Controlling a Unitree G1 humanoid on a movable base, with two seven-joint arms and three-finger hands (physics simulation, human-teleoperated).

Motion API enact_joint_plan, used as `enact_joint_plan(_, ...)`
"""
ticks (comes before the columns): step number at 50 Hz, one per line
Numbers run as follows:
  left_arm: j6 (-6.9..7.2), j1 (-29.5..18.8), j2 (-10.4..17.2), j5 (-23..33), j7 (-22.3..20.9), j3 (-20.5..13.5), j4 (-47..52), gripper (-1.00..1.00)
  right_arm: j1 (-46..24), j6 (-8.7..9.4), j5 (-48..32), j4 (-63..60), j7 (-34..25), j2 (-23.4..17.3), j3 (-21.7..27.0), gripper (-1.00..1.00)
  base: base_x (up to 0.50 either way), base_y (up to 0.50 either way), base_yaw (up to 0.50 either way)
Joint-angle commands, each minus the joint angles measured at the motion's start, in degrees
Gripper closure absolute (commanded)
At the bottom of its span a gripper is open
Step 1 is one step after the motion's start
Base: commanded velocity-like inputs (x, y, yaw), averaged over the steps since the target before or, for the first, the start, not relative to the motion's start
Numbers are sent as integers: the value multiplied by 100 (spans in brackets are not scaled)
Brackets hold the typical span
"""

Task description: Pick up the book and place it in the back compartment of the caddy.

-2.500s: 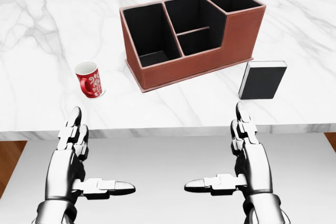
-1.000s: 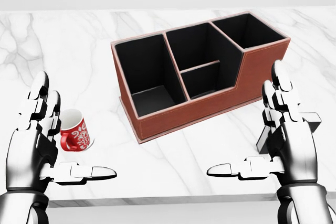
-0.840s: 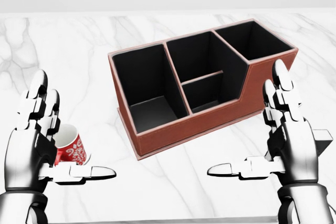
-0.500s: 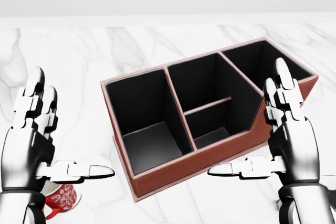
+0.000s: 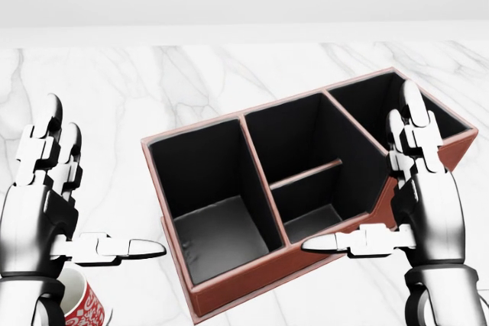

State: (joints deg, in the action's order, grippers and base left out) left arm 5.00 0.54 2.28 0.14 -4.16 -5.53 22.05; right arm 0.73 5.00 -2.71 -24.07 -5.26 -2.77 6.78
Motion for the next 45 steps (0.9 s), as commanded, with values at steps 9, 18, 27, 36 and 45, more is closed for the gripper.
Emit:
enact_joint_plan(9,0,8,-4,10,2,1,76,-100,-35,0,-148,-283,-44,-60,74,-100,0,0,0)
enact_joint_plan(18,0,5,-4,19,-2,11,-1,-100,-121,0,-355,-423,-93,-139,184,-100,0,0,0)
enact_joint_plan(27,0,-2,0,26,2,8,-68,-100,-245,0,-770,-429,-290,-360,369,-100,0,0,0)
enact_joint_plan(36,0,-2,7,22,-1,-12,-41,-100,-336,0,-1048,-646,-770,-598,769,-100,0,0,0)
enact_joint_plan(45,0,-16,20,20,-5,-38,-55,-100,-358,0,-1444,-811,-1282,-773,1110,-100,0,0,0)
